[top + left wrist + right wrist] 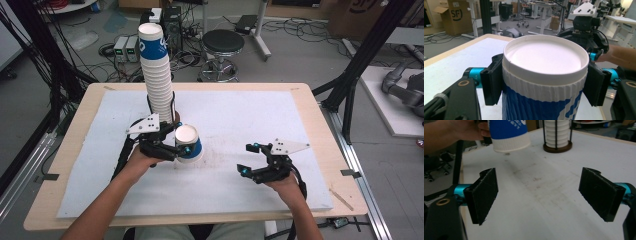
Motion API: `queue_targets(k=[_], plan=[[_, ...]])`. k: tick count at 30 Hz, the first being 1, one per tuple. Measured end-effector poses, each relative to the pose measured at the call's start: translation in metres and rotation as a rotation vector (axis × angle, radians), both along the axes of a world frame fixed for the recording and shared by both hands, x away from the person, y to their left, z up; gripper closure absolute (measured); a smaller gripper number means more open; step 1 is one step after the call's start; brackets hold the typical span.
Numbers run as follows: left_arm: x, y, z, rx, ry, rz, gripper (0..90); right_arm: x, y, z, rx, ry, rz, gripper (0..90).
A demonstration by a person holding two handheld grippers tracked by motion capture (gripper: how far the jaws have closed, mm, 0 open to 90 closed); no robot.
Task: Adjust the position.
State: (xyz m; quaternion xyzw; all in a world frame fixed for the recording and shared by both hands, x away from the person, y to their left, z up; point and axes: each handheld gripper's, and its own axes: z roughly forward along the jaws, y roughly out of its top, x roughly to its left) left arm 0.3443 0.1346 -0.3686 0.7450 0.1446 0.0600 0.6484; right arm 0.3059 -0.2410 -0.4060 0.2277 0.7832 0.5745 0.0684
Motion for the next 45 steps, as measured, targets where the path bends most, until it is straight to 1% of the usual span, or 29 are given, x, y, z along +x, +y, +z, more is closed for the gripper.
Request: queue_targets(k=[2,3,5,9,12,13,16,18,23,26,29,30,31,34,35,36,38,39,40,43,44,45], plan=[[0.000,-0.001,0.000,0.004,0.004,-0.013,28.5,0.001,0.010,0.002,0.007,-0.004,0.032,16.1],[-0.001,-0.001,-0.001,0.006,0.004,-0.016,28.5,0.002,0.015,0.002,0.002,-0.017,0.045,16.1],[-0.001,-0.002,-0.001,0.009,0.005,-0.020,28.5,0.004,0.024,0.004,-0.008,-0.016,0.071,16.1],[-0.004,-0.007,0.000,0.007,0.004,-0.046,28.5,0.009,0.040,0.007,-0.005,-0.033,0.108,16.1],[-0.006,-0.013,-0.001,0.006,0.007,-0.068,28.5,0.012,0.052,0.008,-0.006,-0.025,0.136,16.1],[-0.006,-0.016,-0.001,0.005,0.009,-0.077,28.5,0.014,0.055,0.008,-0.007,-0.034,0.148,16.1],[-0.007,-0.022,-0.002,0.004,0.010,-0.093,28.5,0.015,0.065,0.007,-0.021,-0.031,0.172,16.1],[-0.007,-0.026,-0.003,0.002,0.012,-0.106,28.5,0.015,0.070,0.006,-0.023,-0.016,0.178,16.1],[-0.008,-0.033,-0.004,-0.001,0.017,-0.122,28.5,0.016,0.072,0.005,-0.010,-0.009,0.192,16.1],[-0.008,-0.039,-0.004,-0.029,0.024,-0.137,28.6,0.015,0.075,0.004,-0.010,-0.011,0.204,16.1],[-0.009,-0.043,-0.004,-0.038,0.025,-0.151,28.6,0.015,0.078,0.003,-0.014,-0.004,0.212,16.1],[-0.009,-0.043,-0.004,-0.037,0.024,-0.151,28.7,0.016,0.079,0.003,-0.013,-0.011,0.216,16.1],[-0.010,-0.044,-0.004,-0.039,0.023,-0.153,28.7,0.015,0.079,0.002,-0.016,-0.003,0.218,16.1],[-0.010,-0.045,-0.005,-0.042,0.025,-0.155,28.7,0.015,0.081,0.002,-0.014,-0.004,0.222,16.1],[-0.010,-0.045,-0.005,-0.042,0.025,-0.155,28.6,0.014,0.080,0.002,-0.015,0.003,0.220,16.1],[-0.010,-0.045,-0.005,-0.043,0.025,-0.154,28.6,0.015,0.081,0.001,-0.012,-0.005,0.221,16.2],[-0.010,-0.046,-0.005,-0.046,0.026,-0.157,28.6,0.015,0.081,0.001,-0.013,-0.004,0.224,16.2],[-0.010,-0.046,-0.005,-0.044,0.025,-0.159,28.7,0.014,0.081,0.001,-0.016,-0.006,0.223,17.3],[-0.011,-0.046,-0.005,-0.046,0.027,-0.160,28.8,0.014,0.081,0.001,-0.021,-0.009,0.223,21.0],[-0.010,-0.046,-0.004,-0.047,0.023,-0.159,29.4,0.015,0.079,0.002,-0.021,-0.009,0.232,24.9],[-0.010,-0.046,-0.004,-0.046,0.024,-0.162,29.6,0.015,0.079,0.002,-0.027,-0.021,0.232,26.5],[-0.011,-0.046,-0.005,-0.046,0.024,-0.162,29.8,0.015,0.078,0.003,-0.030,-0.019,0.240,27.9]])
